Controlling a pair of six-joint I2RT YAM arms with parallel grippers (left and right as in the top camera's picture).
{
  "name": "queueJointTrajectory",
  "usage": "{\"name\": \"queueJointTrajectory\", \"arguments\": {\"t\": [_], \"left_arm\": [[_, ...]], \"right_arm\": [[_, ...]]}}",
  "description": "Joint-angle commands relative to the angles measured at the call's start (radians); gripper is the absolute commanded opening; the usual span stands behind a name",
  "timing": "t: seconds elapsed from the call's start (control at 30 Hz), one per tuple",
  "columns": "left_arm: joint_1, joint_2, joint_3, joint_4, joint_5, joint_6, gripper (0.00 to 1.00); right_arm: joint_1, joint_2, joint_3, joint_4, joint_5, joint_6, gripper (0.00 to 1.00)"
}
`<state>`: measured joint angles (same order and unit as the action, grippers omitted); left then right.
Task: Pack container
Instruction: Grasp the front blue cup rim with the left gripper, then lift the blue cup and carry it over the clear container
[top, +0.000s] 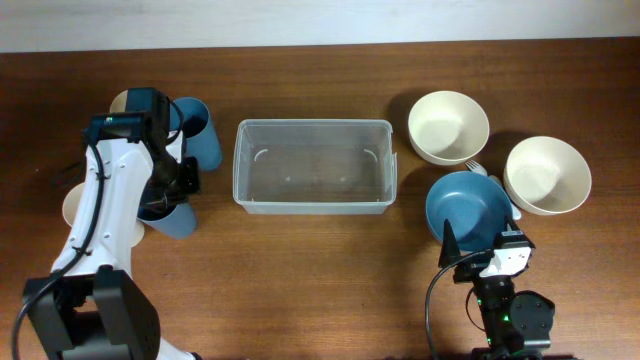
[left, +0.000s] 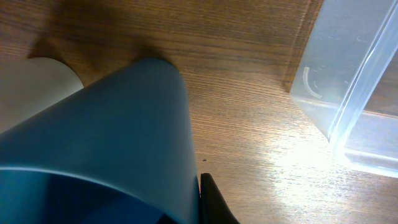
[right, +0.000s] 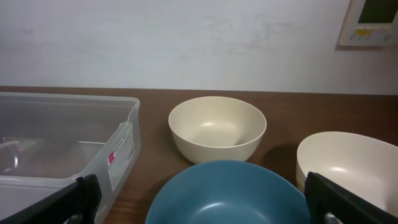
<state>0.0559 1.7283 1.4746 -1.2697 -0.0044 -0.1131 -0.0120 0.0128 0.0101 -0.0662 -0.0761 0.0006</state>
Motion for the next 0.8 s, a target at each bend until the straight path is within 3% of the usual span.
{"name": "queueJointTrajectory", "arguments": {"t": [0.0, 0.33, 0.77], "left_arm": [[0.003, 0.007, -0.007, 0.002, 0.0, -0.007, 0.02], [-0.016, -0.004, 0.018, -0.039, 0.019, -0.014, 0.01], [-0.128, -0.084, 0.216, -0.167, 0.002, -0.014, 0.02]], "right_arm": [[0.005, -0.01, -0.005, -0.005, 0.005, 0.003, 0.99], [0.005, -0.01, -0.005, -0.005, 0.005, 0.003, 0.99], [0.005, -0.01, -0.005, -0.005, 0.005, 0.003, 0.99]]}}
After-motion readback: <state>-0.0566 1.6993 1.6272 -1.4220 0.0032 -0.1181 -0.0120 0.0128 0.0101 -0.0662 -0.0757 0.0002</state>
